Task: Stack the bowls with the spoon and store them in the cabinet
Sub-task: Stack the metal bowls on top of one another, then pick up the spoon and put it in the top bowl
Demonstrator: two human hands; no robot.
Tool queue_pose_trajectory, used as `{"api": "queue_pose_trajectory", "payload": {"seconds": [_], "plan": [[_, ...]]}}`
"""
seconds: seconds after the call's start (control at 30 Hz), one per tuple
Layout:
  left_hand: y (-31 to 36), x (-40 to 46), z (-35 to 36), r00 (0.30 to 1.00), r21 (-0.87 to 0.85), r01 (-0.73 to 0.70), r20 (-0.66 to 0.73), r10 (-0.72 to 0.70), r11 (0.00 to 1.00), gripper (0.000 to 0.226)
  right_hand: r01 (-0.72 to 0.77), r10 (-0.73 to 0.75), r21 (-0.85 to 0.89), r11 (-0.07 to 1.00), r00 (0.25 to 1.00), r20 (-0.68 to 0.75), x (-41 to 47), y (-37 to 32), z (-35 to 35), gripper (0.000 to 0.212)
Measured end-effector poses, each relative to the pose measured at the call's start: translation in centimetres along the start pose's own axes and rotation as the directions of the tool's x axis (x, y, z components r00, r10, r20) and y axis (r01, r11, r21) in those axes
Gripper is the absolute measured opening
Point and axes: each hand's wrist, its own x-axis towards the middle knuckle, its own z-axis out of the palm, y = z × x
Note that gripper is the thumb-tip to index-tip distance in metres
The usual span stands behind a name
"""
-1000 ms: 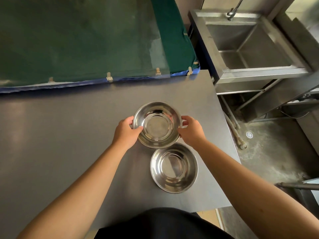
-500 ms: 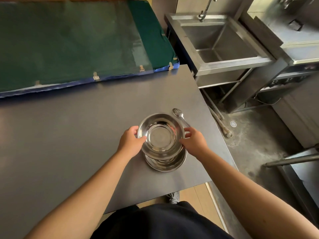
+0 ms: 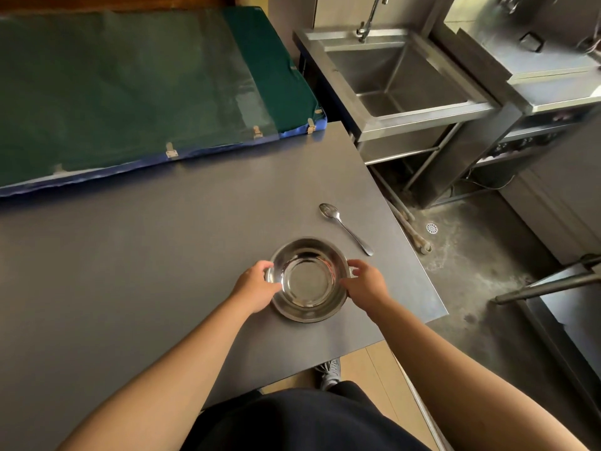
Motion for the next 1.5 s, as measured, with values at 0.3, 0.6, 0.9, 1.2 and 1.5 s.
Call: {"api": "queue_pose_trajectory", "payload": {"seconds": [0.3, 0.6, 0.9, 1.2, 1.5], "plan": [[0.1, 0.9, -0.3, 0.998, -0.133, 0.033, -0.048, -0.04, 0.991, 0.064, 0.018, -0.017, -0.027, 0.999, 1.0, 0.025, 1.6, 0.0, 1.1, 0.045], [-0.1, 3.0, -2.1, 0.986, -0.226, 0.069, -0.131, -0.1, 0.972, 0.063, 0.092, -0.092, 0.01, 0.996, 0.991, 0.098, 4.1, -2.4, 1.9, 0.045], [-0.1, 4.2, -2.9, 0.967, -0.311, 0.074, -0.209, -0.144, 0.948, 0.065, 0.154, -0.152, -0.005, 0.988, 0.977, 0.147, 7.3, -3.7, 2.2, 0.045], [-0.2, 3.7, -2.0, 0.944, -0.434, 0.09, -0.249, -0.215, 0.896, 0.065, 0.227, -0.213, -0.397, 0.889, 0.974, 0.08, 12.4, -5.0, -0.7, 0.042], [0.2, 2.3, -1.6, 0.931, -0.524, 0.129, -0.229, -0.285, 0.842, 0.063, 0.168, -0.175, -0.64, 0.75, 0.983, 0.053, 14.5, -5.5, -0.4, 0.045]]}}
